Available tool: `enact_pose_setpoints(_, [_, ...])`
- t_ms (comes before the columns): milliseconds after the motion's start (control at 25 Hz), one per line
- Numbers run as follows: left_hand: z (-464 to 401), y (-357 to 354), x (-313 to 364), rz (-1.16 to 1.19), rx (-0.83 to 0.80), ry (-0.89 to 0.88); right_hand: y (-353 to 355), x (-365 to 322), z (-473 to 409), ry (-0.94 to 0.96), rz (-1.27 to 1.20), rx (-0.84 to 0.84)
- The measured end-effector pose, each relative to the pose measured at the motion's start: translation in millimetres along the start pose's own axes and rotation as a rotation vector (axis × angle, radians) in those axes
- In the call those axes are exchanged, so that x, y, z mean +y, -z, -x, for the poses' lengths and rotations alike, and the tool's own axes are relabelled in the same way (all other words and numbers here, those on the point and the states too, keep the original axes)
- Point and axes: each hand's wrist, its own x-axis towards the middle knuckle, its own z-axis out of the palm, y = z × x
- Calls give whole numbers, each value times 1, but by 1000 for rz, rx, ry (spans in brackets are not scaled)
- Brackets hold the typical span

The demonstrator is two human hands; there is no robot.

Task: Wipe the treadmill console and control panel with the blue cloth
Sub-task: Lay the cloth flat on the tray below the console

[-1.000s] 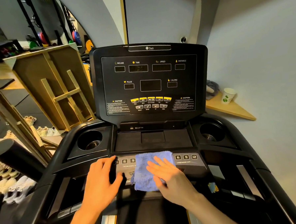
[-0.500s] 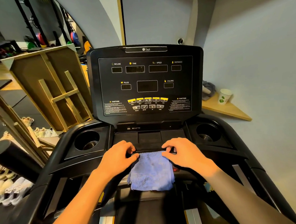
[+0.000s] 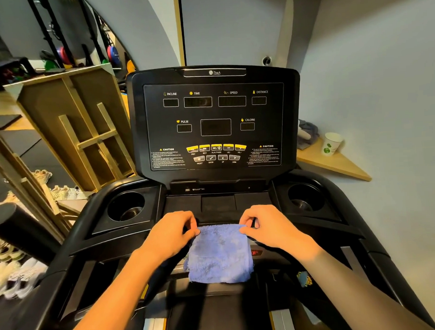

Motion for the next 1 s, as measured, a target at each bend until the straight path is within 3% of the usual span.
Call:
enact_pose_setpoints(320, [-5, 36, 18, 123, 67, -43, 37, -2, -15, 71, -140, 20])
enact_pose_setpoints(640, [-33, 61, 33, 62, 197, -91, 65, 3, -44, 129, -166, 64])
enact_pose_setpoints(1000, [-97, 39, -11, 17, 152, -167, 50, 18, -92, -54, -58, 92])
